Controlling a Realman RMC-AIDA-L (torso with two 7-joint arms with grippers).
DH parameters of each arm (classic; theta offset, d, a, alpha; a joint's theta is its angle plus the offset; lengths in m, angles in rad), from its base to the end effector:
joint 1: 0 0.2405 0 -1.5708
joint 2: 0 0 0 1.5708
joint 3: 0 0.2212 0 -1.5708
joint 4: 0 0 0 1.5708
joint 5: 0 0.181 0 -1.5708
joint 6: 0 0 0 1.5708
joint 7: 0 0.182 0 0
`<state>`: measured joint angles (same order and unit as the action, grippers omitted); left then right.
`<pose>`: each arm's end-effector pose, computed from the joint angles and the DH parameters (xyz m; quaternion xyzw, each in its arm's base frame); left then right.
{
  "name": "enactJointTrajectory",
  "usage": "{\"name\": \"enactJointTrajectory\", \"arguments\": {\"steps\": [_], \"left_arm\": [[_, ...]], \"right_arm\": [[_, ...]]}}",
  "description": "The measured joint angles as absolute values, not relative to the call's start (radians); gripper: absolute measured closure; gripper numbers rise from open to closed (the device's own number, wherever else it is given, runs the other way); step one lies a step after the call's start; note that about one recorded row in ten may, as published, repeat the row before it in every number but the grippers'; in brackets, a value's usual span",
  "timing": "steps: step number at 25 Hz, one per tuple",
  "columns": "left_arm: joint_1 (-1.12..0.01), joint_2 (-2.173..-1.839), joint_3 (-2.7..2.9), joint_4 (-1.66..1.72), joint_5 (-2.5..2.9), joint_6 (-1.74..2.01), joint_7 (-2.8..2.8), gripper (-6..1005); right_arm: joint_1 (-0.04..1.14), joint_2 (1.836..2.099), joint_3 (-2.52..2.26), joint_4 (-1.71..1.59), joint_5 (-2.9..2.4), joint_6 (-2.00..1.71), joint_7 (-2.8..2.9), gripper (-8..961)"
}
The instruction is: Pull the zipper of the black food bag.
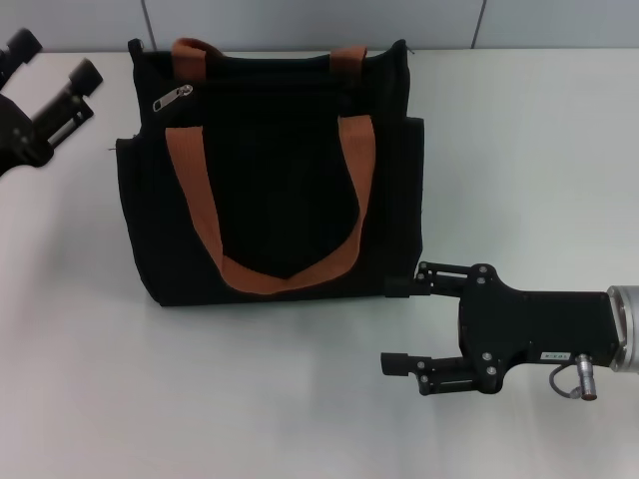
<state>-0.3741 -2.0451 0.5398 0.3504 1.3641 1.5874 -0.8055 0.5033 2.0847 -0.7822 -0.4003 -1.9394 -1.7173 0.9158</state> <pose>-0.2332 0.3088 0.0609 -0.7821 -0.1448 -0.4353 0.4217 0.1881 0.2399 -0.0534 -0.9479 0.0693 0.3084 0.0400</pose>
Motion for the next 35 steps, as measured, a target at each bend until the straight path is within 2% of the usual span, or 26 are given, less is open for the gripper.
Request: {"name": "enactJointTrajectory", "arguments": {"steps": [1,5,11,17,26,32,35], "left_arm": [[-0.378,-2.02,0.566,0.359,1.422,1.562,-0.807,226],[-0.38,-2.004,0.587,0.383,1.506,1.561,-0.802,232],[-0.432,-2.031,0.588,0.425,1.625,1.47,-0.785,240],[-0.467,-2.042,0.585,0.431,1.633,1.374,-0.774,249],[-0.433,-2.061,0.575,0.45,1.579,1.518,-0.749,262],[-0.434,-2.069,0.585,0.435,1.568,1.588,-0.719,506],[-0.442,-2.07,0.585,0.43,1.568,1.597,-0.718,631]], "right_arm": [[0.502,2.085,-0.782,-0.4,-1.937,-1.717,0.916,165],[0.502,2.085,-0.782,-0.4,-1.936,-1.717,0.916,165],[0.511,2.085,-0.782,-0.401,-1.935,-1.716,0.916,165],[0.51,2.084,-0.782,-0.401,-1.923,-1.721,0.905,165],[0.504,2.085,-0.784,-0.378,-1.826,-1.745,0.899,166],[0.513,2.084,-0.791,-0.354,-1.696,-1.811,0.917,166],[0.556,2.084,-0.79,-0.348,-1.657,-1.848,1.005,166]]}}
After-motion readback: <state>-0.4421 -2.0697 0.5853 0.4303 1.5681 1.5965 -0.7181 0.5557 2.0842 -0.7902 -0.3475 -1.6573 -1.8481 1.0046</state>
